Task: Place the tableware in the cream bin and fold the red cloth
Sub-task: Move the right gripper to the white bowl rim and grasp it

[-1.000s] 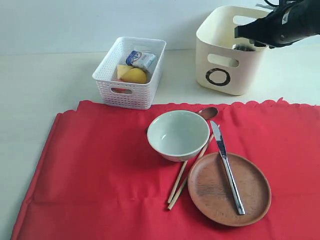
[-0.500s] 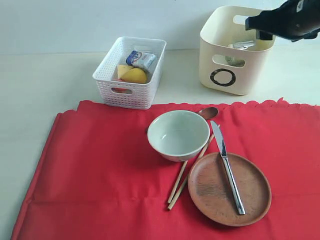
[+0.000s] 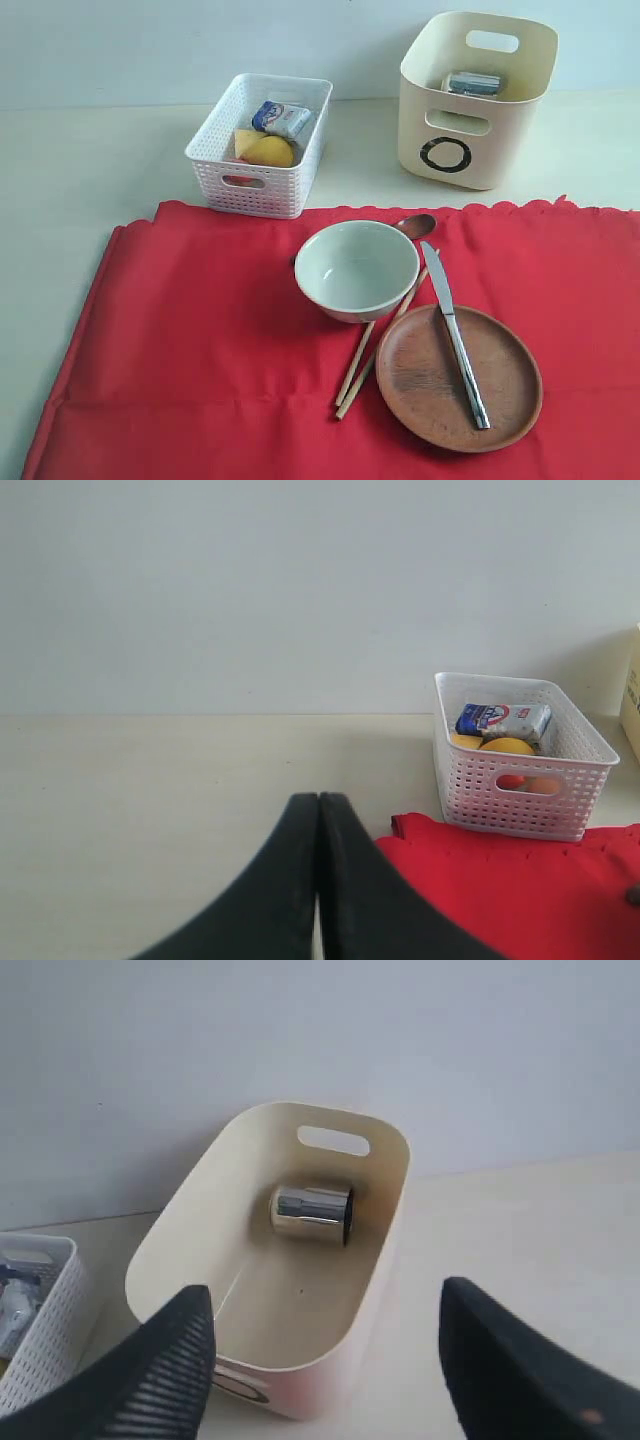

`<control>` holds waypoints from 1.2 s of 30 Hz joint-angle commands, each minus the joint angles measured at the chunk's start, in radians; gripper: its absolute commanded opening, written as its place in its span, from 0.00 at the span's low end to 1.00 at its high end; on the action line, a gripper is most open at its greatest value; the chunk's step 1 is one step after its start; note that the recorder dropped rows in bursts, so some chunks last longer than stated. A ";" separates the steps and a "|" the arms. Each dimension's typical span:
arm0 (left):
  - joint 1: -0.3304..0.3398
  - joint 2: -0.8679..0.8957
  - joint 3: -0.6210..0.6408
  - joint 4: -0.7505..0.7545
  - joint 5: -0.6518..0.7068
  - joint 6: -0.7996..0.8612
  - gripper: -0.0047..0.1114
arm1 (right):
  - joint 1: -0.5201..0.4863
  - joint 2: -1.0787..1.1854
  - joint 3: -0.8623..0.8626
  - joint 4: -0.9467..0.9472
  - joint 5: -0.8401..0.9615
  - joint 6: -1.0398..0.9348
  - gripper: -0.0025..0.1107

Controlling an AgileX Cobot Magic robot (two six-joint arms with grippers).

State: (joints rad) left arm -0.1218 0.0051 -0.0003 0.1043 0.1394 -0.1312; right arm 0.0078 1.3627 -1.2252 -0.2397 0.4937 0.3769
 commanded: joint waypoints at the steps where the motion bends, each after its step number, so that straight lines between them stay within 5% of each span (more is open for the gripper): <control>1: -0.007 -0.005 0.000 -0.004 -0.002 -0.002 0.05 | -0.002 -0.022 0.000 0.107 0.052 -0.135 0.57; 10: -0.007 -0.005 0.000 -0.004 -0.002 -0.003 0.05 | 0.020 -0.020 0.033 0.782 0.141 -0.847 0.57; 17: -0.007 -0.005 0.000 -0.004 -0.002 0.000 0.05 | 0.167 0.064 0.033 0.787 0.169 -0.934 0.57; 36: -0.007 -0.005 0.000 -0.004 -0.002 -0.003 0.05 | 0.167 0.188 0.033 0.788 0.204 -0.960 0.57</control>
State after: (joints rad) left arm -0.1218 0.0051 -0.0003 0.1043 0.1394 -0.1312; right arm 0.1736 1.5392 -1.1952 0.5467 0.6926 -0.5704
